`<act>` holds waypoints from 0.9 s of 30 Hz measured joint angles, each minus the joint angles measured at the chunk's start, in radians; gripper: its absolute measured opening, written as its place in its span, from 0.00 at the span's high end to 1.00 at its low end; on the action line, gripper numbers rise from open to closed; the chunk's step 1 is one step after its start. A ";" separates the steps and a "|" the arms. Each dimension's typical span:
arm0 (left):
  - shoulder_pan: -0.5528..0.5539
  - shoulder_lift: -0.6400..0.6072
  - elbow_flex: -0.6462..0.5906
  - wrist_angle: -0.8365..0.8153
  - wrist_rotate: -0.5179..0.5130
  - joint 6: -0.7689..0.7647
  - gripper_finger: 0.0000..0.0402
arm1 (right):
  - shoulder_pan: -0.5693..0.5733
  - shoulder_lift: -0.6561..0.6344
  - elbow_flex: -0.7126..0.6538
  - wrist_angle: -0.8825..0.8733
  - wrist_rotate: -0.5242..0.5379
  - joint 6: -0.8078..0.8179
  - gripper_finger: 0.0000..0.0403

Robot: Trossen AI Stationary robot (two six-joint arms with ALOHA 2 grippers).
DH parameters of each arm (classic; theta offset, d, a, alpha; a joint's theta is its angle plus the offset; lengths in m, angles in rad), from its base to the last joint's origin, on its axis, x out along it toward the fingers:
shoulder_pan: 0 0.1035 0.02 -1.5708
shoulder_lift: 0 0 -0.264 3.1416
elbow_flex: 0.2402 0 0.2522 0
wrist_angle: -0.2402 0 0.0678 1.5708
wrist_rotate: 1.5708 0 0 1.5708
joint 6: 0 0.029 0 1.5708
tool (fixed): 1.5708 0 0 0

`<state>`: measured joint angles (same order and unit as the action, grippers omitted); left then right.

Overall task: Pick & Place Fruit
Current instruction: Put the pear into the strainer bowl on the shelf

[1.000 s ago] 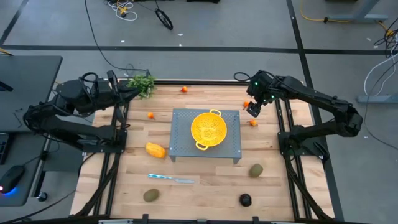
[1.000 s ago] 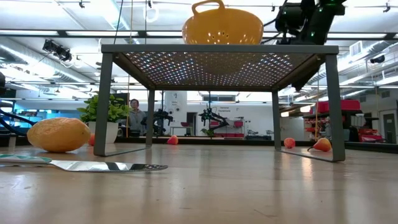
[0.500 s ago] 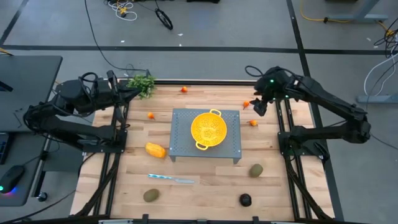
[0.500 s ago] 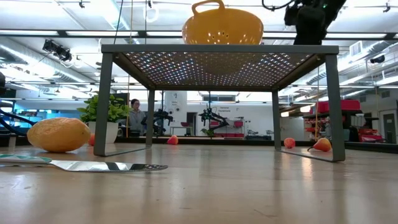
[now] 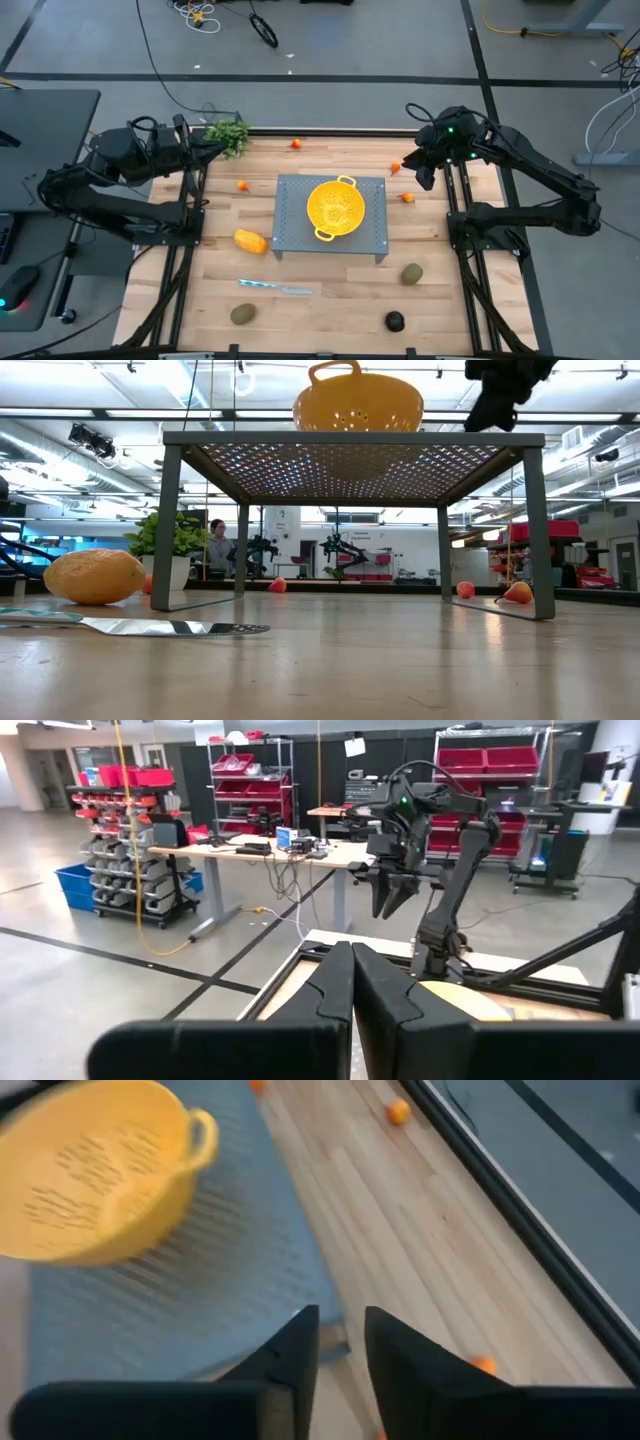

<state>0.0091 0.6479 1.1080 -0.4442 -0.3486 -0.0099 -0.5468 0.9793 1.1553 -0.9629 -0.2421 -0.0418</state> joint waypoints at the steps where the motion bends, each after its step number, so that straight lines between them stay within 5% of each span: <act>1: 0.000 0.000 0.000 0.000 0.005 -0.007 0.99 | 0.000 -0.004 0.000 0.015 -0.020 0.000 0.81; 13: 0.028 0.052 0.001 -0.017 0.000 -0.007 0.98 | 0.025 -0.080 0.000 0.129 -0.101 0.000 0.88; 27: 0.133 0.105 0.001 -0.117 0.164 -0.067 0.99 | 0.027 -0.105 0.000 0.137 -0.100 0.011 0.88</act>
<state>0.1420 0.7525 1.1088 -0.5611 -0.1845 -0.0773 -0.5198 0.8742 1.1553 -0.8261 -0.3420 -0.0303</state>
